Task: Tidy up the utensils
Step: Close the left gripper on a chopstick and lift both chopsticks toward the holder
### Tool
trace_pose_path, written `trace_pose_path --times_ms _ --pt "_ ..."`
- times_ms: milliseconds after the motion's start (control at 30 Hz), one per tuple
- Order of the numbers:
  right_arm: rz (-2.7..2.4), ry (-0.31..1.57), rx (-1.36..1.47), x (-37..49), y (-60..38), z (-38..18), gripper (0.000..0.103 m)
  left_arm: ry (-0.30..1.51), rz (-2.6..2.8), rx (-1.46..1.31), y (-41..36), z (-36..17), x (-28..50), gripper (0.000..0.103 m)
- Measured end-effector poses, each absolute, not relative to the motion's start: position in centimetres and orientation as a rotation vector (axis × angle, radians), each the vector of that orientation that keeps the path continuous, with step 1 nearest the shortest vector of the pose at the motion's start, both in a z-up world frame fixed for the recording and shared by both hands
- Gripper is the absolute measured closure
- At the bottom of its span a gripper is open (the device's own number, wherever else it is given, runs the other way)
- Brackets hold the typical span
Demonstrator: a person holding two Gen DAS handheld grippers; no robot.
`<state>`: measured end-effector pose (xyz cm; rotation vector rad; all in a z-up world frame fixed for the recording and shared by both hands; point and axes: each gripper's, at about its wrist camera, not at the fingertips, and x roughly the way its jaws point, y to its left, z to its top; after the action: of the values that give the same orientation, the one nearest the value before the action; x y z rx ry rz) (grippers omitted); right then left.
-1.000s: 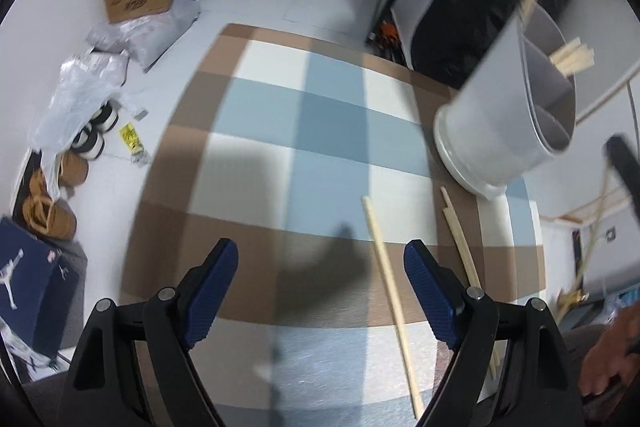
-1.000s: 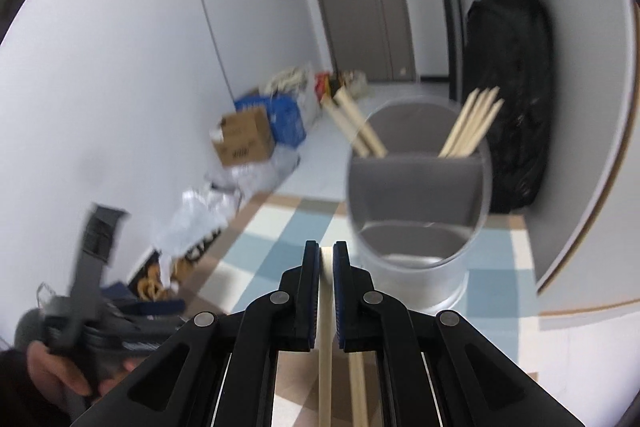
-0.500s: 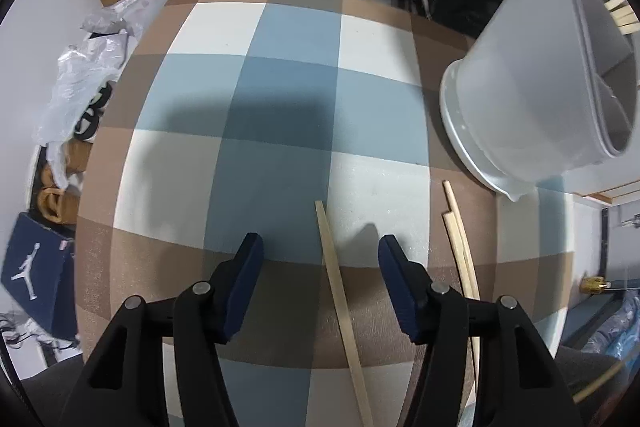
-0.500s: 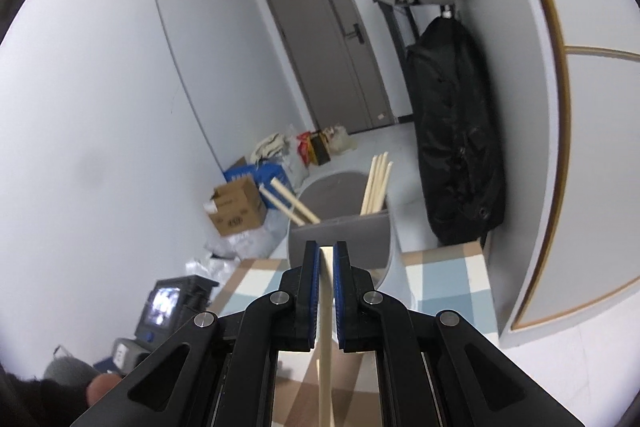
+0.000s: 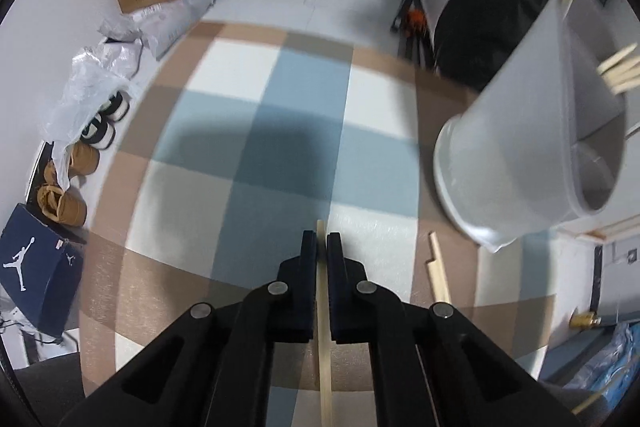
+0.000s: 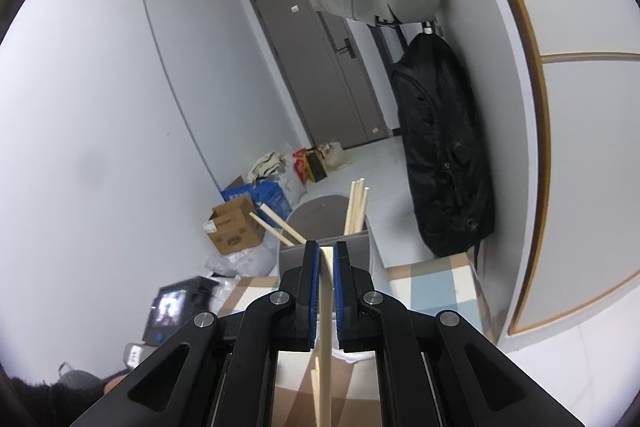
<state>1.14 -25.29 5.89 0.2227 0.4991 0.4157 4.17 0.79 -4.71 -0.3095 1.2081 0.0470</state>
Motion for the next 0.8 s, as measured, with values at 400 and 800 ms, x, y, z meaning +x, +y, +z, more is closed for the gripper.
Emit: trace_pose_path --times_ms 400,800 --pt "0.407 0.483 0.230 1.0 -25.1 6.4 0.097 0.832 -0.037 -0.306 0.2 2.9 -0.5 0.103" --pt "0.419 0.438 0.223 1.3 -24.6 8.9 0.097 0.689 -0.103 -0.307 1.6 5.3 -0.3 0.103"
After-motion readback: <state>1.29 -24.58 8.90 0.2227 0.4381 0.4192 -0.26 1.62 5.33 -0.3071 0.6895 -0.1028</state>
